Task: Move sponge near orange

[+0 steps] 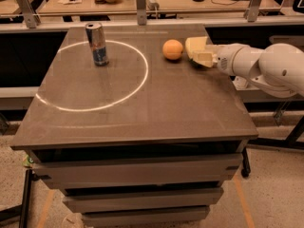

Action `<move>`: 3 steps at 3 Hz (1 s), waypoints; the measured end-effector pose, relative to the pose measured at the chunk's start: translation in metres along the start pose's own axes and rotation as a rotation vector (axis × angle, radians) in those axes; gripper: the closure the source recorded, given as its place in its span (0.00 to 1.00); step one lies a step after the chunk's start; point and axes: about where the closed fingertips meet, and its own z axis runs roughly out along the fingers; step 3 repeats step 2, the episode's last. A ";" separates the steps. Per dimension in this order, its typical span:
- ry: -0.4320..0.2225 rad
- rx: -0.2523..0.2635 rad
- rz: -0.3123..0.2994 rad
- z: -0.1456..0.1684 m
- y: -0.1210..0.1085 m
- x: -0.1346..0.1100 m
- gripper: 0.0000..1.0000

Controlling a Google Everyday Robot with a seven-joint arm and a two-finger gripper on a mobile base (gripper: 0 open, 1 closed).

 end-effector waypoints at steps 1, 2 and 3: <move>0.037 -0.042 0.024 0.013 0.010 0.005 1.00; 0.039 -0.046 0.025 0.014 0.012 0.006 0.83; 0.039 -0.046 0.025 0.014 0.012 0.006 0.83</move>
Offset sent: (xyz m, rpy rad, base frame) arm 0.0041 0.0128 -0.0075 0.0110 0.0424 0.0294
